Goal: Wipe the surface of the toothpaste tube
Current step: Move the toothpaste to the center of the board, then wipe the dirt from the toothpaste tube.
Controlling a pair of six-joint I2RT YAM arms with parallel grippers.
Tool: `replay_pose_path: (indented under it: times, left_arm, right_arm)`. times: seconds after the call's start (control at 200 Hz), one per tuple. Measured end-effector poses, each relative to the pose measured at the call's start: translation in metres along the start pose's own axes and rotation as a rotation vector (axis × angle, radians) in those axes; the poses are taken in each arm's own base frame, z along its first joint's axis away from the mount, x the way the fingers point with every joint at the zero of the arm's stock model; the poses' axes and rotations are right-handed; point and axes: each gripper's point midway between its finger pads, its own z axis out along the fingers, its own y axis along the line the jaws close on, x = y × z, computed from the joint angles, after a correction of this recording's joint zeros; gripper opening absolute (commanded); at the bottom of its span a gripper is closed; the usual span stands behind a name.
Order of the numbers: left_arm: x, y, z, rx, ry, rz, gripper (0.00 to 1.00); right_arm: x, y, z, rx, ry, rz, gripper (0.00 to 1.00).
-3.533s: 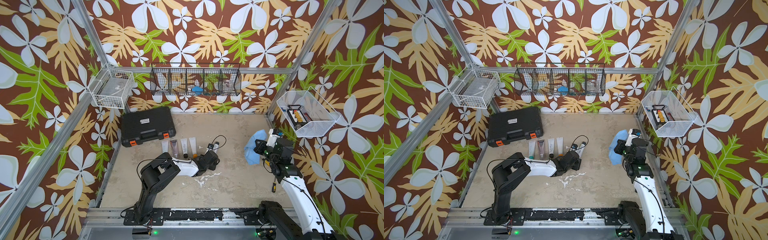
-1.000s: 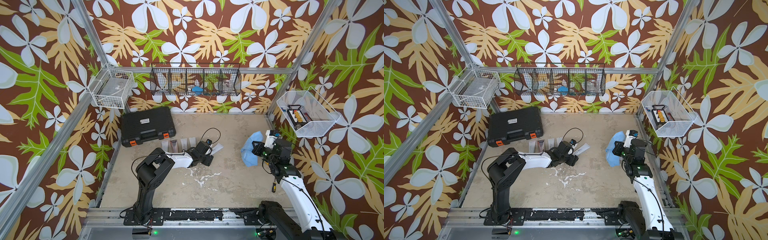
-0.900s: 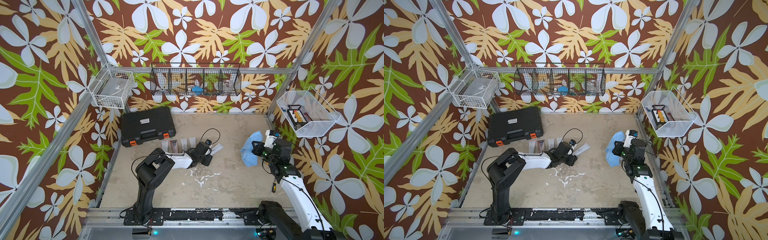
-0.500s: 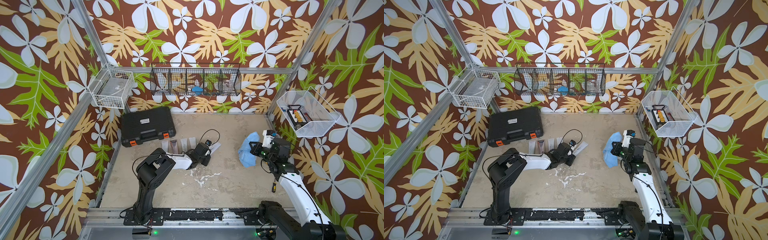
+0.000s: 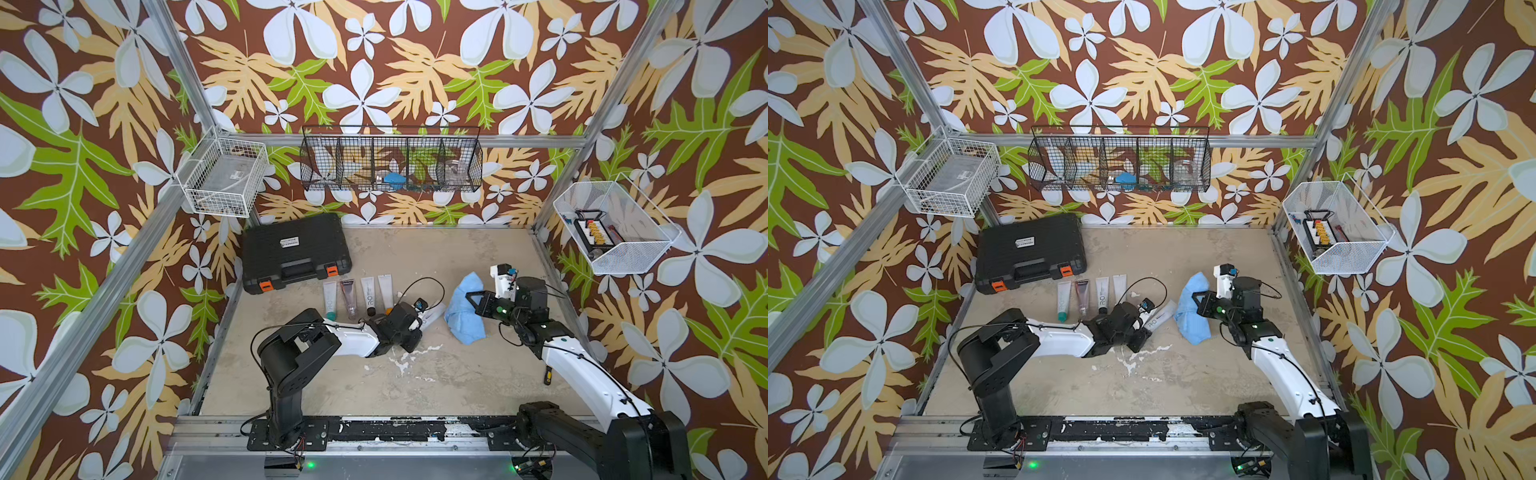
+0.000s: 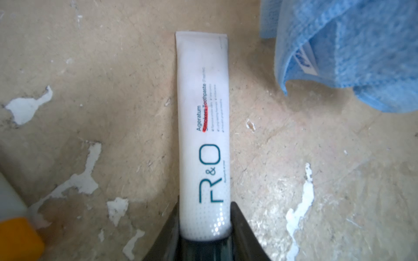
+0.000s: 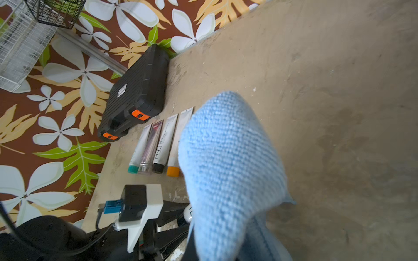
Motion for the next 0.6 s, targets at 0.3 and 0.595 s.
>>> replay_pose_path:
  times: [0.3, 0.595]
  left_arm:
    - [0.002, -0.005, -0.001, 0.038, -0.021, 0.02, 0.23]
    - [0.003, -0.012, -0.003, 0.073, -0.022, 0.056, 0.21]
  right_arm:
    - [0.026, 0.013, 0.019, -0.058, 0.082, 0.028, 0.0]
    - [0.061, 0.034, 0.042, -0.138, 0.186, 0.045, 0.0]
